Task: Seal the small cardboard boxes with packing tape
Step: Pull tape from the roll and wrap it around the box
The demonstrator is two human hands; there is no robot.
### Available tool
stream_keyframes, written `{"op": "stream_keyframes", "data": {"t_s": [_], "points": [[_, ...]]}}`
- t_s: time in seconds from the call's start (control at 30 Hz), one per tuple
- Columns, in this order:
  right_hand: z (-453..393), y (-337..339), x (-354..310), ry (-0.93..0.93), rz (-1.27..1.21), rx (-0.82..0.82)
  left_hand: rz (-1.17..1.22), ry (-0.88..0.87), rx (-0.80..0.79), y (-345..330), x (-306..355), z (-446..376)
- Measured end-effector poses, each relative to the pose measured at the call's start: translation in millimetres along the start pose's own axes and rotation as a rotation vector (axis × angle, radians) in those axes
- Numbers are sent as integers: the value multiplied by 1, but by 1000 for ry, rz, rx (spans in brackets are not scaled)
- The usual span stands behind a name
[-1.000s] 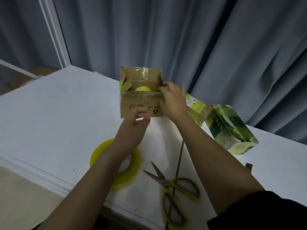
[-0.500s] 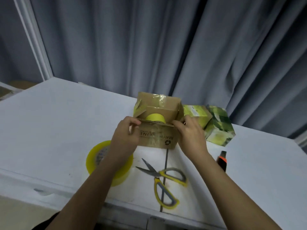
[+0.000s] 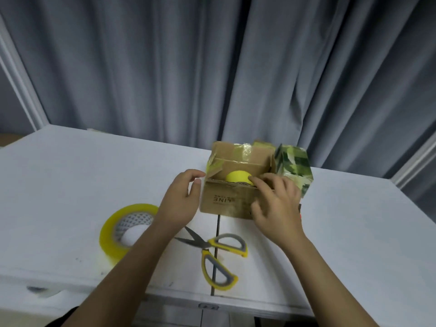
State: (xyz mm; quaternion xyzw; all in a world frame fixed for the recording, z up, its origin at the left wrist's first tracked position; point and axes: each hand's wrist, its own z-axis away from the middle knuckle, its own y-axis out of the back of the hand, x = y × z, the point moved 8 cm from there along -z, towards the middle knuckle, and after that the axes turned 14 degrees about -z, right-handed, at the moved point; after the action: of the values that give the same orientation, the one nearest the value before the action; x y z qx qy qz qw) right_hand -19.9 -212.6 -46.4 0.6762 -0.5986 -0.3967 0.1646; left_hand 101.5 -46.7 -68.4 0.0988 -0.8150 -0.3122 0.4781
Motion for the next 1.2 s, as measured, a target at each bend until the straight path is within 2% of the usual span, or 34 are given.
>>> {"op": "stream_keyframes", "data": {"t_s": [0.1,0.17,0.27,0.33,0.43,0.53,0.63,0.7,0.77,0.8,0.83,0.9,0.97,1.0,1.07,1.2], "points": [[-7,-14,-14,91,4,-73,-17,-22,-17,-4,4,-15],[-15,-15,-11,72,-74,-81,-40,-19,-45,-6,2,-25],[-24,-10,1,76,-219,-103,-162,-134,-76,-10,7,-39],[-26,-6,13,99,-239,-105,-310,-226,-150,-18,10,-45],[-27,6,38,78,-188,-39,-512,-355,-186,-27,15,-43],[-23,14,60,-41,-128,65,-485,-398,-125,-23,28,-39],[-21,11,62,-117,-158,49,-554,-555,-24,-20,52,-33],[-26,21,47,-61,-159,86,-671,-664,-10,-24,65,-24],[-30,35,23,47,-196,168,-678,-739,-58,-32,74,-16],[-32,36,11,77,-254,158,-653,-760,-81,-35,78,-12],[-34,31,0,73,-323,91,-623,-772,-93,-38,82,-9],[-34,8,-11,-5,-391,-149,-598,-795,-76,-41,85,-5],[-25,-14,-4,-90,-305,-353,-635,-802,-37,-40,84,-3],[-21,-20,4,-128,-240,-402,-648,-788,-36,-39,83,-3],[-17,-18,18,-165,-174,-411,-666,-759,-32,-36,80,-4],[-17,-16,25,-171,-382,-391,-604,-689,-37,-36,74,-7]]}}
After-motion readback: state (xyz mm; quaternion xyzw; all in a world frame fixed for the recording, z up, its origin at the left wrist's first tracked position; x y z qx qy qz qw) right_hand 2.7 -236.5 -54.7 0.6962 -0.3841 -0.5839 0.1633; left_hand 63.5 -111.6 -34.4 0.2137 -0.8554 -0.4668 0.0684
